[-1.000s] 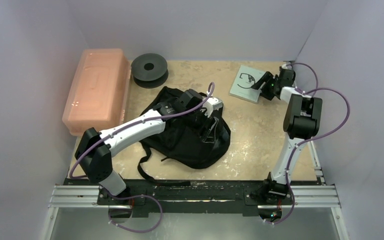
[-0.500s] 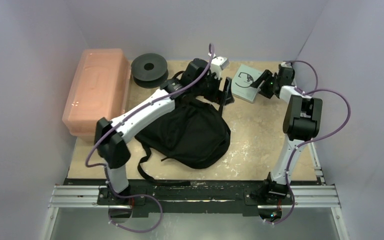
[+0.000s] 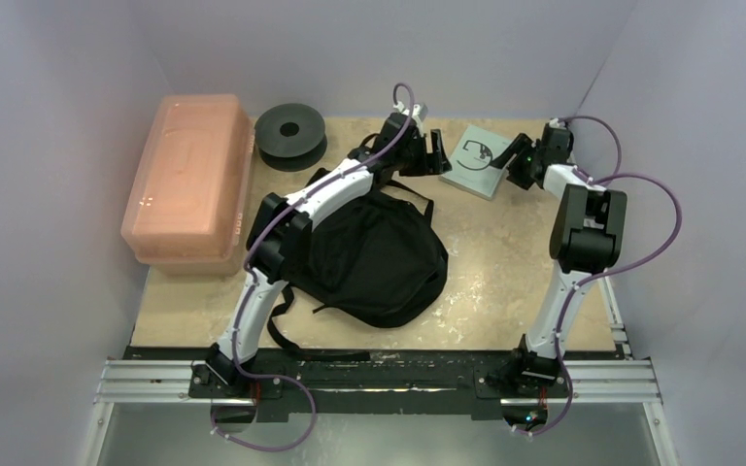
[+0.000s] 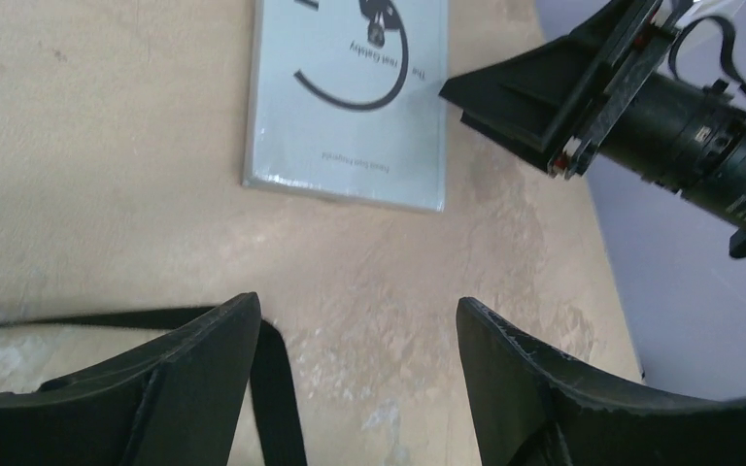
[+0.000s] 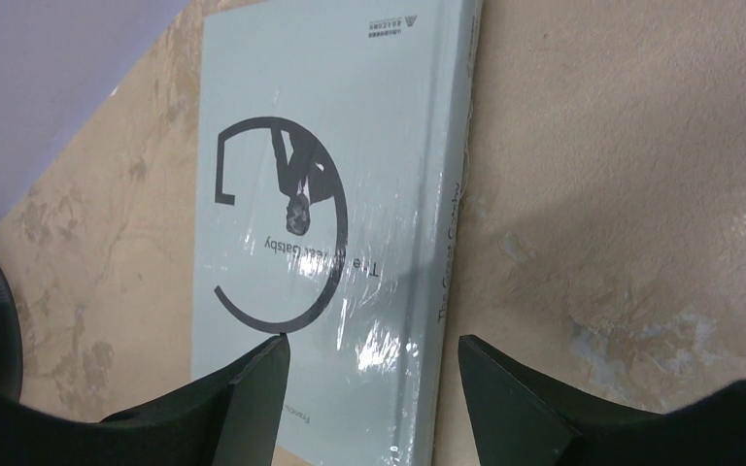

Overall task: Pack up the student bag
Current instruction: Pick up the book from the center of the board.

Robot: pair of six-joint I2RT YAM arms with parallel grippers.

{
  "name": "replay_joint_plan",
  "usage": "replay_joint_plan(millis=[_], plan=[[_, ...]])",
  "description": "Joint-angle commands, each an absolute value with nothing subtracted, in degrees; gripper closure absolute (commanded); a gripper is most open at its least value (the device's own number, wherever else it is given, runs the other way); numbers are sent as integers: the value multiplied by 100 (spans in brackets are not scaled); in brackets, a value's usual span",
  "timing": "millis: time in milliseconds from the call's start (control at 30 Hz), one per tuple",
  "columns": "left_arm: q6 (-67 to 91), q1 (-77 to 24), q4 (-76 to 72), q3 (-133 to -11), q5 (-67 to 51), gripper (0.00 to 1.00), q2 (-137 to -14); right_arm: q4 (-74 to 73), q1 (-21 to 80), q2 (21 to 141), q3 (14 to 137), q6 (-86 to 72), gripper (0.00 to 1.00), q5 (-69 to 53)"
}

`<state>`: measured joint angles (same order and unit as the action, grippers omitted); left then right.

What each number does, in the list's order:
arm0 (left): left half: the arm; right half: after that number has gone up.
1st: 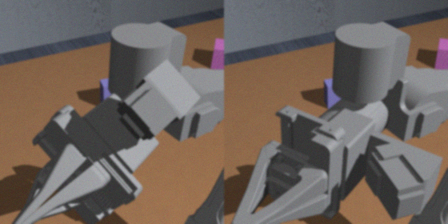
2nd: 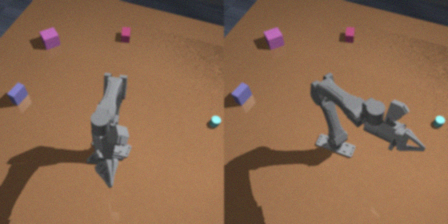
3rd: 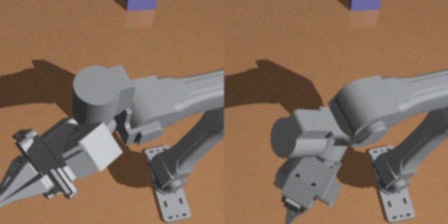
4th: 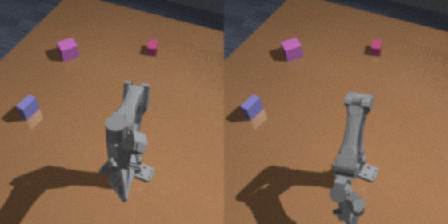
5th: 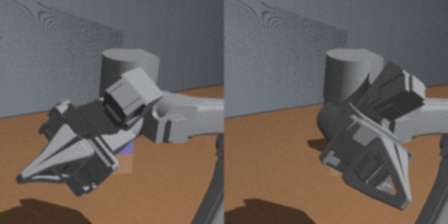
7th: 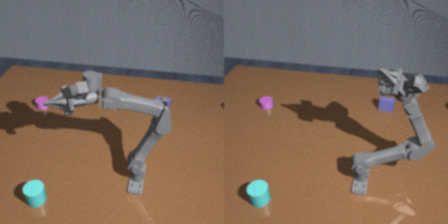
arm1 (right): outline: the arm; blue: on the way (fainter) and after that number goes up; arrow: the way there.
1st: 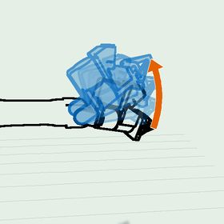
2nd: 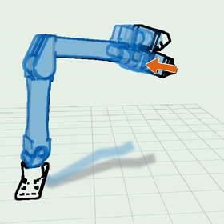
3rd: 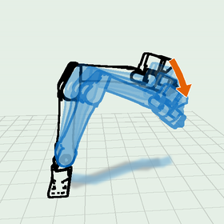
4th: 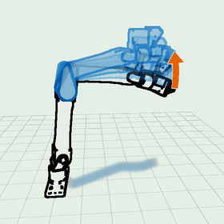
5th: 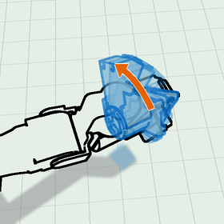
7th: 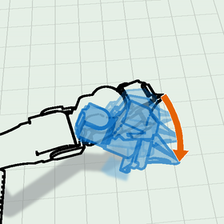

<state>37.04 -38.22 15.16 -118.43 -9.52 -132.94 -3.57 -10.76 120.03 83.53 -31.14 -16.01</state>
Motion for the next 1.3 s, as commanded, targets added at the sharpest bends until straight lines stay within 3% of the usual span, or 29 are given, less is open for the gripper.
replay_joint_plan(millis=[0, 233, 500, 533, 567, 600, 633, 900, 1133, 1267], plan=[[4267, -3771, -72, -12364, -735, 27, -13677, -418, -1072, 12182, 8785, -3103, 32, -1479], [5081, -3741, -1172, -12959, 104, 29, -14663, -297, -1072, 12185, 8824, -3081, 33, -1603], [5773, -3739, -1211, -13508, 932, 33, -15378, -382, -1050, 12262, 8883, -3068, 33, -1639], [5945, -3738, -1038, -13584, 989, 34, -15441, -394, -1054, 12269, 8889, -3067, 30, -1643], [6153, -3747, -876, -13622, 1008, 35, -15502, -395, -1038, 12261, 8888, -3067, 20, -1658], [6307, -3759, -775, -13651, 999, 36, -15550, -388, -1033, 12257, 8898, -3063, 3, -1667], [6507, -3778, -555, -13700, 1017, 36, -15602, -387, -1018, 12253, 8904, -3053, 1, -1670], [7433, -3849, -119, -13882, 551, 37, -15960, -393, -908, 12369, 8969, -2962, 4, -1767], [7278, -3822, -414, -13730, -46, 38, -15892, -369, -755, 12512, 9067, -2962, 15, -2034], [7262, -3760, -631, -13685, -690, 43, -15816, -384, -655, 12623, 9120, -2922, 21, -2188]])
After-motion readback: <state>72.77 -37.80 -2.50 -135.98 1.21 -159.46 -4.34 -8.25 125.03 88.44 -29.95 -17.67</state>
